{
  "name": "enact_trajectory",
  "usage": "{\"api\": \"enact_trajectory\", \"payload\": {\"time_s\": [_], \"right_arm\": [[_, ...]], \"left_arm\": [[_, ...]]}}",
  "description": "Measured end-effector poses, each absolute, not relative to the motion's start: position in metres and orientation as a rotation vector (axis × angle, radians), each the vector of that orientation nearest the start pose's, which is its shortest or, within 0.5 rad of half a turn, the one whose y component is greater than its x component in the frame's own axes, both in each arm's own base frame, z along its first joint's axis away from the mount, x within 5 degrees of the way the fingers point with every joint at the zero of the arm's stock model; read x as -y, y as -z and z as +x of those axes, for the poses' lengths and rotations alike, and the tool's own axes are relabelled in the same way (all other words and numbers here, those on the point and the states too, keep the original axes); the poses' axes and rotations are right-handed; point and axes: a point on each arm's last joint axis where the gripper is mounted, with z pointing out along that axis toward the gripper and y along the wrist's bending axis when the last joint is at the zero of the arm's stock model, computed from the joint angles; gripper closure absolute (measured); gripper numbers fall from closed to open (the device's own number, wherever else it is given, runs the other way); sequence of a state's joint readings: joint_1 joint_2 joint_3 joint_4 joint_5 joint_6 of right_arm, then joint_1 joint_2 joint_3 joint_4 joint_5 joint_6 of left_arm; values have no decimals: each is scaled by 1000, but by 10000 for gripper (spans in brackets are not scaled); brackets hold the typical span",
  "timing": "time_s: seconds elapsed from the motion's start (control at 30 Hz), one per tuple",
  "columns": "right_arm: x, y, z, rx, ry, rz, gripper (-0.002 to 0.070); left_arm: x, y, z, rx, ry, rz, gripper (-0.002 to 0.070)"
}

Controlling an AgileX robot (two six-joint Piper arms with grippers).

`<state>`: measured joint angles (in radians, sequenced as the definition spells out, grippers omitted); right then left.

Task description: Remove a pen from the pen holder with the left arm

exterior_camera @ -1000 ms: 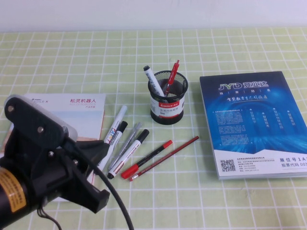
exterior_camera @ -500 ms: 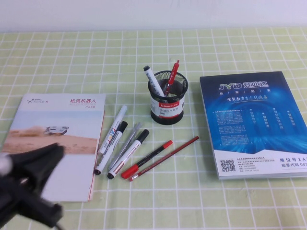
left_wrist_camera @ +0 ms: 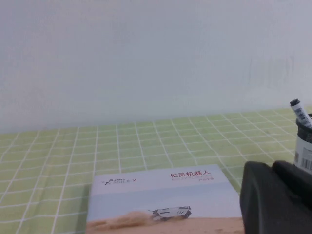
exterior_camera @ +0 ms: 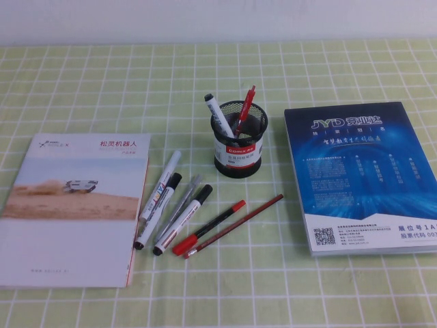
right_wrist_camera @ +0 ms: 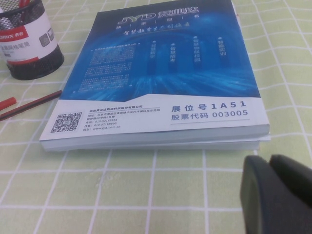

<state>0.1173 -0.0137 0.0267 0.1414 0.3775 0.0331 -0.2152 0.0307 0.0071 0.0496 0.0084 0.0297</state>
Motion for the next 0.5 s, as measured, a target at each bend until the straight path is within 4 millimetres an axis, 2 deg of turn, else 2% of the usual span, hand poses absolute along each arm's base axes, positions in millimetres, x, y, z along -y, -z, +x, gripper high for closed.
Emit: {"api": "enact_trajectory", "payload": {"time_s": [0.13, 0.5], "right_arm": [[-11, -171, 51, -1877, -243, 8, 691], [-11, -171, 51, -1877, -243, 8, 691]], "left_arm": [[11, -203, 56, -1518, 114, 200, 675], [10, -175, 53, -1829, 95, 229, 675]]}}
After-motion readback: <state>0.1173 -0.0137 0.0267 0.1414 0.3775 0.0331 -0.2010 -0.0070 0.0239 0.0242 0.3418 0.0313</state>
